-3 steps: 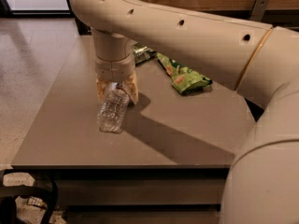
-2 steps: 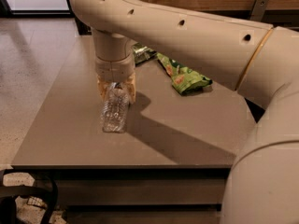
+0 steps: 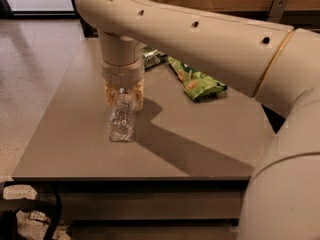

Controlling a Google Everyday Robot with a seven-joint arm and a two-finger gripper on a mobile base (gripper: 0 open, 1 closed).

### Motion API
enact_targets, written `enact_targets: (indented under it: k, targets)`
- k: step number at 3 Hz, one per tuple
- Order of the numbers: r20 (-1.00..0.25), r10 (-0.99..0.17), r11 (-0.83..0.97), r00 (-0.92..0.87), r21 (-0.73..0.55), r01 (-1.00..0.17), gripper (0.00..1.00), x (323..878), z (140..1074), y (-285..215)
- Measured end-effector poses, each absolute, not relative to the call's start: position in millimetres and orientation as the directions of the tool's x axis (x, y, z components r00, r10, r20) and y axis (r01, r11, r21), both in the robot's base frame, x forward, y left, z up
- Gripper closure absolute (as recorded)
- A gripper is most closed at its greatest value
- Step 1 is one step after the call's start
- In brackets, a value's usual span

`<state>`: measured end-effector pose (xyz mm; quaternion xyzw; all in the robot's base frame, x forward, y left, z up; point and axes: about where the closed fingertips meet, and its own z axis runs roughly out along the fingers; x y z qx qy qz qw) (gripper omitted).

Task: Place water bottle upright

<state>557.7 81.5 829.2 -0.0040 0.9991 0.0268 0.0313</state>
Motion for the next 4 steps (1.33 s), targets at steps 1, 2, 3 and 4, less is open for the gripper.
enact_targets:
  k: [1,2,3,4]
  targets:
    - [-0.063,-0.006,0.999,-0.998,0.053,-0.010,1.00,558,829,81]
    - [-0.128,-0.027,0.997,-0.991,0.062,-0.036,1.00,556,844,75]
    - [-0.247,-0.068,0.994,-0.967,0.069,-0.088,1.00,551,872,63]
    - [-0.378,-0.130,0.982,-0.917,0.080,-0.172,1.00,549,904,51]
